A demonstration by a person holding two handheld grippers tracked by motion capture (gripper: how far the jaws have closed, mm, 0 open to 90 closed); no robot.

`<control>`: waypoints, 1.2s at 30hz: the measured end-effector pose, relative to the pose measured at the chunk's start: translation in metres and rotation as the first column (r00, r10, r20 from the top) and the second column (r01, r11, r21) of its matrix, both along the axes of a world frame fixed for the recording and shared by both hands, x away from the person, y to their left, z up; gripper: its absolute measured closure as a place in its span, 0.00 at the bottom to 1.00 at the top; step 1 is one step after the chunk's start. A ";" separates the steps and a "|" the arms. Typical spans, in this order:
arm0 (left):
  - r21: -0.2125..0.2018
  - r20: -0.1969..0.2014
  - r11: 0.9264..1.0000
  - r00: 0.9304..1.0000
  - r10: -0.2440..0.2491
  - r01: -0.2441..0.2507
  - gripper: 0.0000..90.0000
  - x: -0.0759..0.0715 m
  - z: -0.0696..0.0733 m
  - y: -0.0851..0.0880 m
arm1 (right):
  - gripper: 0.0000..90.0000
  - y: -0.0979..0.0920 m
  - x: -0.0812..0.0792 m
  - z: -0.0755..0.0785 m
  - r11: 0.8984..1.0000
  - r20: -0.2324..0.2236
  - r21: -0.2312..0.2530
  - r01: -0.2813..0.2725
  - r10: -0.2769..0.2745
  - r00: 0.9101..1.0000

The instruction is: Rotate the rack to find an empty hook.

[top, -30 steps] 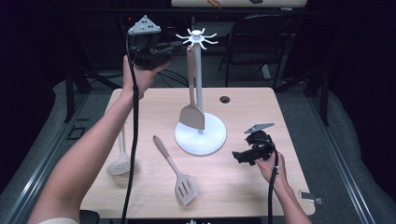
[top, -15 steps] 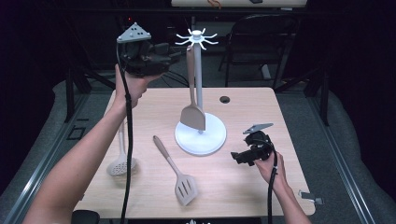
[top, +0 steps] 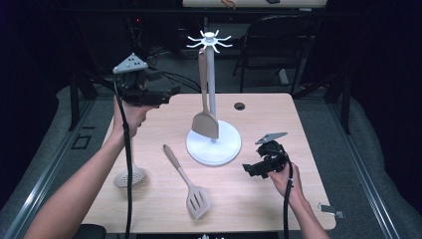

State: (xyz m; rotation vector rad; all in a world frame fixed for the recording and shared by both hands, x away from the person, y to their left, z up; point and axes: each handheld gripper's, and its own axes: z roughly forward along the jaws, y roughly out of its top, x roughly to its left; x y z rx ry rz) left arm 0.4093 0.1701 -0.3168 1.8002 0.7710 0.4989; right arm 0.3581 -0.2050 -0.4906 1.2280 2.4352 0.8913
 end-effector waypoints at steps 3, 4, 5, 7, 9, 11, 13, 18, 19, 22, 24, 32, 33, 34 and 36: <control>0.006 -0.039 1.000 0.999 0.013 -0.013 0.16 -0.002 -0.021 0.008 | 0.04 0.005 -0.002 0.000 1.000 -0.001 -0.001 -0.008 0.008 1.000; 0.006 -0.055 1.000 0.998 0.015 -0.014 0.16 -0.002 -0.028 0.011 | 0.04 0.005 -0.002 0.000 1.000 -0.001 -0.001 -0.008 0.008 1.000; 0.009 -0.071 1.000 0.997 0.013 -0.013 0.15 -0.003 -0.034 0.013 | 0.04 0.005 -0.002 0.000 1.000 -0.001 -0.001 -0.013 0.013 1.000; 0.018 -0.091 1.000 0.996 0.017 -0.015 0.13 -0.004 -0.046 0.017 | 0.03 0.009 -0.003 0.000 1.000 -0.009 0.008 -0.022 0.022 1.000; 0.019 -0.110 1.000 0.994 0.026 -0.024 0.12 -0.008 -0.060 0.022 | 0.03 0.010 -0.004 0.000 0.999 -0.017 -0.001 -0.035 0.035 0.999; 0.023 -0.122 0.999 0.992 0.031 -0.028 0.11 -0.011 -0.069 0.026 | 0.03 0.014 -0.005 0.000 0.999 -0.016 0.013 -0.044 0.044 0.999; 0.028 -0.126 0.999 0.991 0.047 -0.044 0.10 -0.014 -0.079 0.028 | 0.03 0.017 -0.006 0.000 0.999 -0.012 0.016 -0.051 0.052 0.999; 0.051 -0.143 0.997 0.988 0.064 -0.057 0.09 -0.020 -0.096 0.031 | 0.03 0.020 -0.007 0.000 0.998 -0.017 0.014 -0.065 0.065 0.998; 0.053 -0.150 0.996 0.986 0.076 -0.068 0.09 -0.023 -0.104 0.032 | 0.03 0.021 -0.007 0.000 0.998 -0.025 -0.002 -0.070 0.070 0.997; 0.066 -0.155 0.995 0.984 0.084 -0.075 0.09 -0.026 -0.111 0.034 | 0.03 0.022 -0.008 -0.001 0.998 -0.026 0.003 -0.070 0.070 0.997; 0.062 -0.164 0.995 0.982 0.093 -0.084 0.09 -0.028 -0.118 0.035 | 0.03 0.023 -0.008 -0.001 0.997 -0.029 0.003 -0.072 0.072 0.997; 0.062 -0.214 0.995 0.972 0.093 -0.082 0.08 -0.032 -0.138 0.039 | 0.03 0.027 -0.008 -0.004 0.997 -0.037 -0.003 -0.083 0.083 0.996; 0.062 -0.208 0.994 0.973 0.099 -0.088 0.08 -0.032 -0.139 0.039 | 0.03 0.028 -0.007 -0.004 0.997 -0.039 -0.009 -0.083 0.082 0.996; 0.065 -0.207 0.994 0.973 0.103 -0.091 0.08 -0.033 -0.139 0.040 | 0.03 0.028 -0.007 -0.004 0.996 -0.043 -0.013 -0.087 0.086 0.995; 0.063 -0.213 0.994 0.972 0.105 -0.093 0.08 -0.034 -0.141 0.042 | 0.03 0.028 -0.007 -0.004 0.996 -0.041 -0.015 -0.085 0.084 0.996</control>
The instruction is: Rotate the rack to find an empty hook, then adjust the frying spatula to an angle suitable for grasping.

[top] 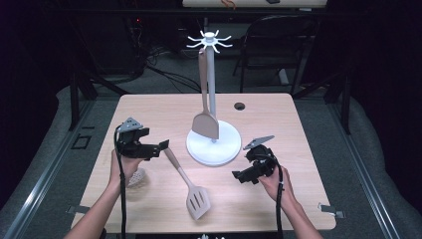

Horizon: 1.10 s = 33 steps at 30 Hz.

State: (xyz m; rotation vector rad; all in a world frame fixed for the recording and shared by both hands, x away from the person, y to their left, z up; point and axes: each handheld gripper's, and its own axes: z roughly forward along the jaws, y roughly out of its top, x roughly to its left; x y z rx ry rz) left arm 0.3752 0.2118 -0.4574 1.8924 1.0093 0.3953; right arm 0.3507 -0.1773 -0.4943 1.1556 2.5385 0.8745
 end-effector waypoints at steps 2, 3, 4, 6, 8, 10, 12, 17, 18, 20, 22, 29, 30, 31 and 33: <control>0.005 -0.006 1.000 1.000 0.005 -0.005 0.08 -0.001 -0.003 0.002 | 0.03 0.000 0.000 0.000 1.000 0.003 0.006 0.000 0.000 1.000; 0.003 -0.018 1.000 1.000 0.013 -0.013 0.08 -0.003 -0.008 0.004 | 0.03 0.001 -0.001 0.000 1.000 0.003 0.009 -0.005 0.005 1.000; 0.003 -0.018 1.000 1.000 0.013 -0.013 0.08 -0.003 -0.008 0.004 | 0.03 0.001 -0.001 0.000 1.000 0.003 0.009 -0.005 0.005 1.000; 0.006 -0.032 1.000 0.999 0.020 -0.020 0.07 -0.004 -0.012 0.006 | 0.03 0.001 -0.003 0.001 1.000 0.003 0.020 -0.008 0.008 1.000; 0.011 -0.039 1.000 0.999 0.021 -0.021 0.07 -0.004 -0.014 0.008 | 0.03 0.001 -0.004 0.002 1.000 0.007 0.021 -0.010 0.010 1.000; 0.003 -0.045 1.000 0.999 0.027 -0.027 0.06 -0.004 -0.014 0.010 | 0.05 0.001 -0.005 0.003 0.999 0.005 0.032 -0.003 0.003 1.000; 0.006 -0.043 1.000 0.999 0.030 -0.030 0.05 -0.004 -0.015 0.011 | 0.05 0.002 -0.006 0.003 0.999 0.011 0.035 -0.011 0.010 1.000; 0.011 -0.071 0.999 0.997 0.035 -0.034 0.03 -0.001 -0.020 0.011 | 0.12 0.013 -0.012 0.003 0.998 0.001 0.057 -0.041 0.041 0.999; 0.011 -0.071 0.999 0.997 0.035 -0.034 0.02 -0.001 -0.020 0.011 | 0.12 0.013 -0.012 0.003 0.998 0.001 0.057 -0.041 0.041 0.999; -0.003 -0.079 0.999 0.996 0.038 -0.039 0.02 0.000 -0.020 0.012 | 0.19 0.019 -0.016 0.003 0.994 -0.016 0.095 -0.063 0.065 0.998; -0.003 -0.080 0.999 0.996 0.044 -0.044 0.02 0.001 -0.021 0.011 | 0.24 0.020 -0.017 0.003 0.992 -0.021 0.108 -0.068 0.071 0.997; 0.021 -0.092 0.999 0.995 0.035 -0.033 0.04 0.001 -0.025 0.005 | 0.73 0.039 -0.036 0.010 0.975 -0.001 0.168 -0.144 0.146 0.989; 0.020 -0.096 0.999 0.995 0.034 -0.032 0.05 0.002 -0.026 0.005 | 0.77 0.044 -0.039 0.010 0.972 0.006 0.173 -0.158 0.160 0.987; 0.017 -0.111 0.999 0.993 0.039 -0.037 0.05 0.004 -0.029 0.005 | 0.85 0.053 -0.042 0.010 0.965 0.000 0.180 -0.191 0.194 0.981; 0.017 -0.117 0.999 0.992 0.042 -0.041 0.05 0.005 -0.031 0.004 | 0.90 0.062 -0.044 0.009 0.960 -0.008 0.177 -0.219 0.224 0.975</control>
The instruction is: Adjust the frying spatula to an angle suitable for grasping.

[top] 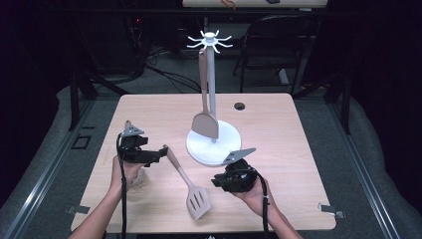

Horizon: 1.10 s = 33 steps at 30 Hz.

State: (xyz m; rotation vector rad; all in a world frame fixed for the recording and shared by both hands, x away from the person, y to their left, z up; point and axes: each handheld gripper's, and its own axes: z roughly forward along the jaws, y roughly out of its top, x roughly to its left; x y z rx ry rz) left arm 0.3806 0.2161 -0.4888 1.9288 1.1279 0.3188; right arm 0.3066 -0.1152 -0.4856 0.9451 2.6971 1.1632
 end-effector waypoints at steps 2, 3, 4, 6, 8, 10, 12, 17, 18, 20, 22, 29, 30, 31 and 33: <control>-0.010 -0.023 1.000 1.000 0.001 -0.001 0.07 0.003 -0.004 0.001 | 0.95 0.008 -0.002 -0.002 1.000 -0.014 -0.001 -0.022 0.022 1.000; -0.010 -0.023 1.000 1.000 0.001 -0.001 0.09 0.003 -0.004 0.001 | 0.95 0.008 -0.002 -0.002 1.000 -0.014 -0.001 -0.022 0.022 1.000; -0.016 -0.023 1.000 1.000 -0.002 0.001 0.09 0.003 -0.005 0.001 | 1.00 0.015 -0.005 -0.005 0.999 -0.033 -0.006 -0.038 0.038 0.999; -0.014 -0.033 1.000 0.999 -0.004 0.004 0.09 0.003 -0.006 0.001 | 1.00 0.022 -0.008 -0.009 0.999 -0.040 -0.018 -0.049 0.049 0.998; -0.010 -0.037 1.000 0.999 -0.001 0.001 0.10 0.003 -0.006 0.002 | 1.00 0.030 -0.012 -0.012 0.997 -0.051 -0.037 -0.072 0.071 0.996; -0.015 -0.033 1.000 0.999 0.007 -0.008 0.10 0.002 -0.007 0.002 | 1.00 0.037 -0.015 -0.014 0.994 -0.054 -0.043 -0.100 0.098 0.994; -0.012 -0.034 1.000 0.999 0.008 -0.008 0.10 0.003 -0.007 0.002 | 1.00 0.043 -0.017 -0.015 0.991 -0.061 -0.062 -0.121 0.117 0.991; -0.004 -0.046 1.000 0.999 0.003 -0.003 0.11 0.004 -0.011 -0.002 | 1.00 0.050 -0.018 -0.021 0.986 -0.081 -0.080 -0.147 0.140 0.987; 0.004 -0.052 1.000 0.999 0.003 -0.003 0.11 0.004 -0.011 -0.003 | 1.00 0.051 -0.018 -0.022 0.984 -0.079 -0.091 -0.151 0.144 0.986; 0.002 -0.049 1.000 0.999 -0.003 0.003 0.11 0.003 -0.012 -0.006 | 1.00 0.053 -0.019 -0.026 0.981 -0.082 -0.112 -0.157 0.149 0.985; 0.006 -0.055 1.000 0.998 -0.007 0.007 0.11 0.002 -0.013 -0.009 | 1.00 0.055 -0.019 -0.029 0.978 -0.102 -0.134 -0.157 0.144 0.984; 0.017 -0.077 1.000 0.997 0.011 -0.010 0.12 0.003 -0.019 -0.011 | 1.00 0.056 -0.014 -0.042 0.968 -0.139 -0.188 -0.164 0.139 0.980; 0.008 -0.090 1.000 0.996 0.020 -0.020 0.12 0.003 -0.021 -0.012 | 1.00 0.057 -0.013 -0.047 0.966 -0.155 -0.198 -0.168 0.138 0.978; 0.008 -0.090 1.000 0.996 0.020 -0.020 0.12 0.003 -0.021 -0.012 | 1.00 0.057 -0.013 -0.047 0.966 -0.155 -0.198 -0.168 0.138 0.978; 0.004 -0.099 1.000 0.995 0.024 -0.024 0.12 0.003 -0.023 -0.013 | 1.00 0.059 -0.012 -0.054 0.957 -0.167 -0.232 -0.172 0.135 0.977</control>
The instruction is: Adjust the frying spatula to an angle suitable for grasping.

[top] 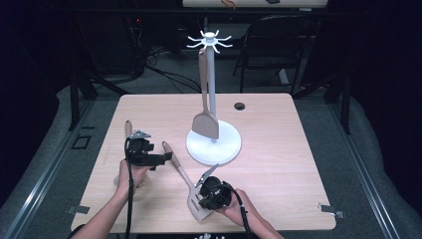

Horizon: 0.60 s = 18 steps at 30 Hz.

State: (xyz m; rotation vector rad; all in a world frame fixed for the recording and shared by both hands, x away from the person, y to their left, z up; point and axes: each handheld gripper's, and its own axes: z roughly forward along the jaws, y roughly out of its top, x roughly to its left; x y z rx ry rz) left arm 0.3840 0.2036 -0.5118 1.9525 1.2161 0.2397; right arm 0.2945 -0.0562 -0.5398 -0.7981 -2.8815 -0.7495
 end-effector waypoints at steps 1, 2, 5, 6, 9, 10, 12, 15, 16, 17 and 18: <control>-0.004 -0.004 1.000 1.000 0.000 0.000 0.12 0.000 -0.001 -0.001 | 1.00 0.001 0.001 -0.002 1.000 0.004 -0.028 -0.010 0.010 1.000; -0.011 -0.016 1.000 1.000 -0.005 0.005 0.12 0.000 -0.001 -0.001 | 1.00 0.003 0.001 -0.008 0.999 -0.013 -0.034 -0.012 0.012 1.000; -0.021 -0.036 1.000 0.999 -0.021 0.021 0.12 -0.001 -0.003 -0.004 | 1.00 0.005 0.002 -0.011 0.999 -0.023 -0.049 -0.020 0.019 1.000; -0.022 -0.043 0.999 0.999 -0.026 0.026 0.12 -0.001 -0.005 -0.005 | 1.00 0.006 0.002 -0.011 0.998 -0.018 -0.056 -0.024 0.023 1.000; -0.020 -0.064 0.999 0.997 -0.039 0.038 0.13 0.001 -0.009 -0.011 | 1.00 0.005 0.003 -0.013 0.999 -0.031 -0.030 -0.014 0.013 0.999; -0.017 -0.071 0.999 0.997 -0.043 0.042 0.14 0.002 -0.011 -0.014 | 1.00 0.005 0.003 -0.013 1.000 -0.035 -0.028 -0.014 0.013 0.999; -0.023 -0.083 0.999 0.996 -0.045 0.043 0.15 0.004 -0.014 -0.017 | 1.00 0.005 0.003 -0.013 0.999 -0.035 -0.028 -0.016 0.015 0.999; -0.022 -0.099 0.998 0.994 -0.052 0.051 0.16 0.011 -0.020 -0.021 | 1.00 0.006 0.003 -0.013 0.999 -0.029 -0.032 -0.022 0.021 0.999; -0.022 -0.099 0.998 0.994 -0.052 0.051 0.17 0.011 -0.020 -0.021 | 1.00 0.006 0.003 -0.013 0.999 -0.029 -0.035 -0.022 0.021 0.999; -0.015 -0.101 0.999 0.994 -0.048 0.047 0.17 0.013 -0.021 -0.022 | 1.00 0.006 0.003 -0.013 0.999 -0.029 -0.035 -0.022 0.021 0.999; -0.018 -0.102 0.999 0.994 -0.040 0.038 0.18 0.014 -0.023 -0.022 | 1.00 0.007 0.004 -0.012 0.998 -0.023 -0.057 -0.035 0.033 0.999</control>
